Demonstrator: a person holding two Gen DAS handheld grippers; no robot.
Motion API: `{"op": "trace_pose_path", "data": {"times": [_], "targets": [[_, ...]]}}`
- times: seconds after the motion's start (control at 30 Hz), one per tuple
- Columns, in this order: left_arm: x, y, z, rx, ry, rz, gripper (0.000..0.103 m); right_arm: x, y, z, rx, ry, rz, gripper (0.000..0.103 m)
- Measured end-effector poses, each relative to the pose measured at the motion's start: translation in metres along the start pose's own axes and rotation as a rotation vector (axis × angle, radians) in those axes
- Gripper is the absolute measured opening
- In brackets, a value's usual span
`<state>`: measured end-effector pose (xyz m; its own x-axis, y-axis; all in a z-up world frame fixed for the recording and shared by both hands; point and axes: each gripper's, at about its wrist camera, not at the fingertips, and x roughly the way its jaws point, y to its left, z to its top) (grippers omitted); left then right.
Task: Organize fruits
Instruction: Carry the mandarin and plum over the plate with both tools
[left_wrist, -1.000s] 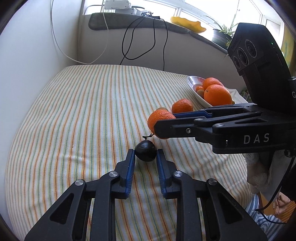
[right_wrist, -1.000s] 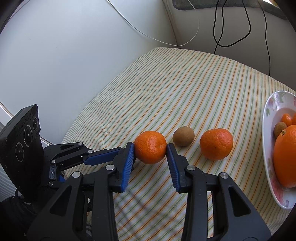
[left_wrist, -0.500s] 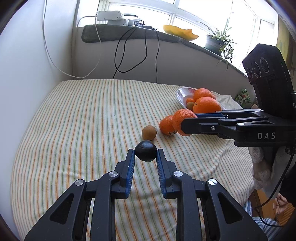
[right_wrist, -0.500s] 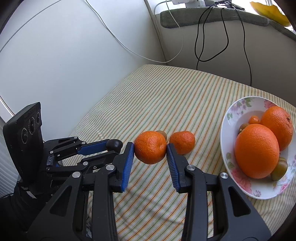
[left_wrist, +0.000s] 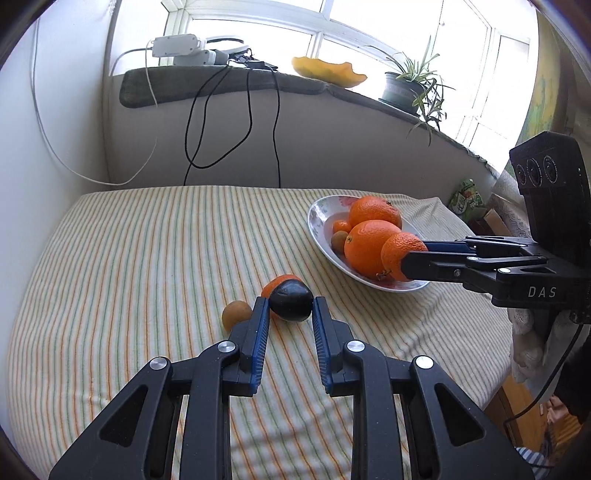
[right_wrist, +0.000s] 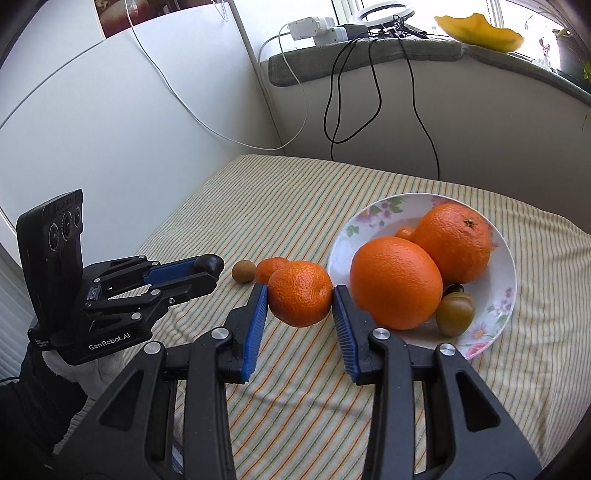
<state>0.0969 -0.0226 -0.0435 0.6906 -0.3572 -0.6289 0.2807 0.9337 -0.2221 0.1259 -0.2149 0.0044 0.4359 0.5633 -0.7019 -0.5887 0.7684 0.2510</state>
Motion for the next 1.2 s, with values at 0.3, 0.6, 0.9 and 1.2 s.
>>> {"op": "trace_pose_path", "data": {"times": [0.3,0.6,0.9,1.2], "targets": [[0.024,-0.02,0.025,0.023,-0.003,-0.035,0.022,-0.016,-0.034,-0.007,0.035,-0.027,-0.06,0.038],[0.051,-0.031,0.047,0.038,0.012,-0.053,0.022,-0.027,-0.071,-0.012,0.071,-0.044,-0.12,0.038],[0.075,-0.038,0.06,0.049,0.035,-0.054,0.022,-0.026,-0.102,-0.013,0.108,-0.047,-0.162,0.038],[0.091,-0.038,0.069,0.051,0.048,-0.048,0.022,-0.018,-0.12,-0.013,0.127,-0.041,-0.178,0.038]]}}
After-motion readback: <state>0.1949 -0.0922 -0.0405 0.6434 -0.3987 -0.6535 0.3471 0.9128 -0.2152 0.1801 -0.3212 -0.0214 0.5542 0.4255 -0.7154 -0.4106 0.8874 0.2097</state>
